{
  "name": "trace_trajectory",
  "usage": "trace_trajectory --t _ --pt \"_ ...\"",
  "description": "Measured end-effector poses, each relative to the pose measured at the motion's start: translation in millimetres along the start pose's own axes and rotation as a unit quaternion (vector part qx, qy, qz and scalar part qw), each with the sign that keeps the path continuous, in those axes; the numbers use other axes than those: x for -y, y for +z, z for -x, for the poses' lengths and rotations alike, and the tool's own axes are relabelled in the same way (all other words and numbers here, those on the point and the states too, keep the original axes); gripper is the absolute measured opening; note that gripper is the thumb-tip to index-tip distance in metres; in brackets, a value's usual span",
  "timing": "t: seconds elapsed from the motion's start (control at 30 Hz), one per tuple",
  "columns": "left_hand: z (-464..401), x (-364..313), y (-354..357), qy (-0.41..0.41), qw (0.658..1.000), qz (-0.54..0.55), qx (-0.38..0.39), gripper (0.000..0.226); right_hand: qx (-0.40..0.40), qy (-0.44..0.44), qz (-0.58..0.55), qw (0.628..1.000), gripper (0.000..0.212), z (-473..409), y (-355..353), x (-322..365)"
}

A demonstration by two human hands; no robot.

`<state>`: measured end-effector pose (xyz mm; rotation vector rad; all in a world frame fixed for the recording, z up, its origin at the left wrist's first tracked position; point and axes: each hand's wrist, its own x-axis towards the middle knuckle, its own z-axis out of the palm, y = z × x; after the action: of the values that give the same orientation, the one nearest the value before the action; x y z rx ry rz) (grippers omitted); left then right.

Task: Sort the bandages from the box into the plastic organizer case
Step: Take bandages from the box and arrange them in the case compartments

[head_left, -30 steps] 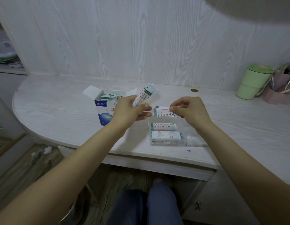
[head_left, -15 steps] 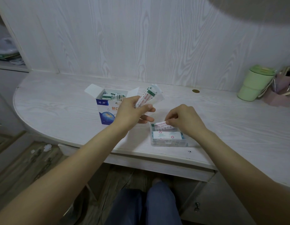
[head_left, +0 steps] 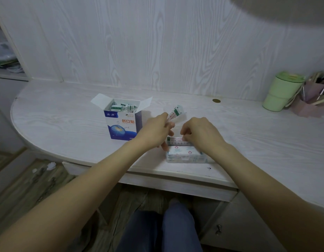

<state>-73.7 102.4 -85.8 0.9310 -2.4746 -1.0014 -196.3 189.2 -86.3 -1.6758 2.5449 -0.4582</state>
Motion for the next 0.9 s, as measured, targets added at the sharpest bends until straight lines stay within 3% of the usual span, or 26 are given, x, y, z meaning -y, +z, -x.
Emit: trace_trajectory --t 0.2,0.3,0.4,0.53,0.77,0.83,0.9 --pt "-0.8 0.0 -3.1 0.019 1.000 0.004 0.001 0.013 0.013 0.013 -0.049 0.999 0.021 0.7 -4.7 -1.8" --pt "5.9 -2.2 -9.2 0.011 0.996 0.089 -0.012 0.016 0.005 0.028 -0.073 0.997 0.026 5.5 -20.5 -6.7" --pt "12.9 -5.4 -15.7 -0.006 0.976 0.217 0.003 0.018 -0.026 0.044 -0.184 0.982 0.028 11.2 -37.9 -8.9" --pt "19.4 -13.0 -19.5 0.020 0.968 0.245 0.051 0.019 -0.046 0.036 -0.370 0.927 0.003 15.5 -42.6 0.1" --pt "24.9 -12.8 -21.7 0.044 0.958 0.281 0.032 0.017 -0.039 0.080 -0.480 0.873 0.004 15.7 -39.3 -6.6" --pt "24.9 -10.9 -22.5 0.045 0.954 0.297 0.027 0.014 -0.028 0.085 -0.560 0.824 0.006 16.4 -37.9 -6.5" --pt "24.6 -9.7 -22.9 0.046 0.951 0.304 0.016 0.013 -0.013 0.094 -0.667 0.739 0.005 16.8 -38.3 -5.1"
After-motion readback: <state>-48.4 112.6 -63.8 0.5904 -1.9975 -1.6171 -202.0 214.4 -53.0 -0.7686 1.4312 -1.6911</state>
